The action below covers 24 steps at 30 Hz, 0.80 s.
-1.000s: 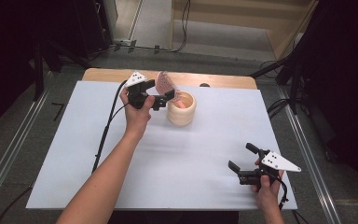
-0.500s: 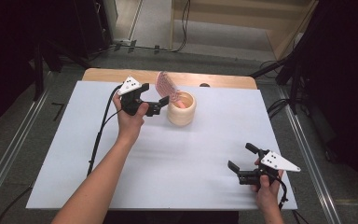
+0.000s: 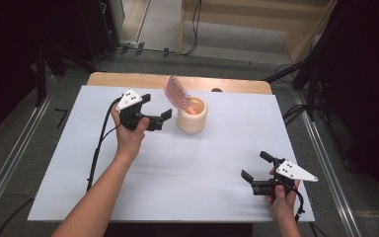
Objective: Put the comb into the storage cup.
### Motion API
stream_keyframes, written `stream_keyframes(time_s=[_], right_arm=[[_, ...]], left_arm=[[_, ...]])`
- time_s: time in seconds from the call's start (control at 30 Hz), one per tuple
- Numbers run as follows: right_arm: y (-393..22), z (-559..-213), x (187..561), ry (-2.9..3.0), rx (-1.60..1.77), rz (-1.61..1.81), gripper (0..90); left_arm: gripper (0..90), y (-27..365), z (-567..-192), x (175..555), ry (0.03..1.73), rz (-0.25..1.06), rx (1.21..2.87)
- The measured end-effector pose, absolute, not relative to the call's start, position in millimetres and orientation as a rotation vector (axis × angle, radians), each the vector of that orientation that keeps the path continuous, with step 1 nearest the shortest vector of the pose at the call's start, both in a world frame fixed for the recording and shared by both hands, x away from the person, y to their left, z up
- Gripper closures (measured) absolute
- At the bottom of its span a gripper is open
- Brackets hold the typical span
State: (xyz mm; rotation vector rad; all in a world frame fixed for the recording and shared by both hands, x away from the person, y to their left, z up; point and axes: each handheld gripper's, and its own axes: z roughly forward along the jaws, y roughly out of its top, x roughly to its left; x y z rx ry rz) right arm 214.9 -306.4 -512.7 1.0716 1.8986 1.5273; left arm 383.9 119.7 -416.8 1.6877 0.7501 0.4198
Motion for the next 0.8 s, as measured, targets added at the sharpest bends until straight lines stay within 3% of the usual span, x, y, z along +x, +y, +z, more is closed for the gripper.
stream_keyframes(time_s=[0.8], right_arm=[[-306,-513,215,1.903,1.072,1.513,0.0]], left_arm=[[0.0,153,-432,349,0.759,0.467,1.697]])
